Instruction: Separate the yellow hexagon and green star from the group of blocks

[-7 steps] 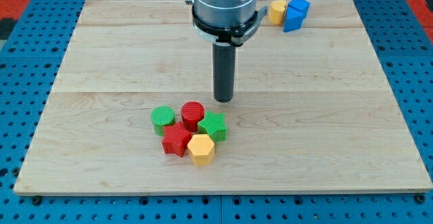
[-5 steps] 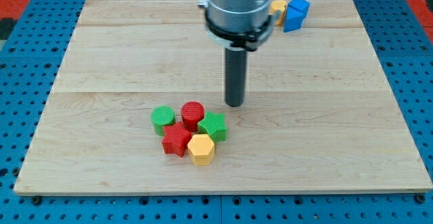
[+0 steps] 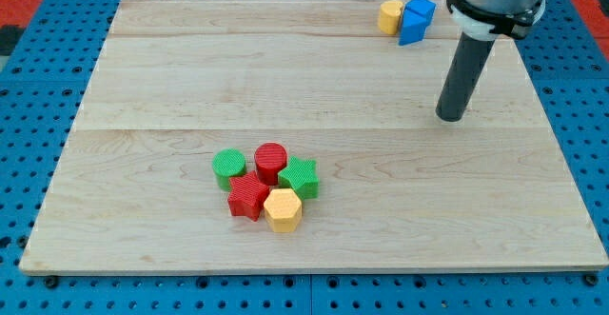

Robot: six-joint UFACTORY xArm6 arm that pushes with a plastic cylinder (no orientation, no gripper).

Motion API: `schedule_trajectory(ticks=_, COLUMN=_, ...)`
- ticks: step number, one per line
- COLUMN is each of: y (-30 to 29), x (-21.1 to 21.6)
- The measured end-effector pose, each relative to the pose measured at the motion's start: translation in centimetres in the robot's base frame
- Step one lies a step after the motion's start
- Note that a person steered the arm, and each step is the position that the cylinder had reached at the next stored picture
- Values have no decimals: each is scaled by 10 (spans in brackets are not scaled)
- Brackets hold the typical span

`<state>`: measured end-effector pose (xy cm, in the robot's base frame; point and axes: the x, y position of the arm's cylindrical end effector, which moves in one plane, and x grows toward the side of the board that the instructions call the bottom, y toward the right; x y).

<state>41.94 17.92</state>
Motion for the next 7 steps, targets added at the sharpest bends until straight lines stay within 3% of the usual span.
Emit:
schedule_trajectory(ticks=1, y=6, x=29)
schedule_trajectory(ticks=2, y=-14, x=141)
schedule_trajectory(ticks=3, y=-100, x=191)
schedule_trajectory(ticks=5, y=-268, x=195)
schedule_trajectory(ticks=7, y=-292, x=183)
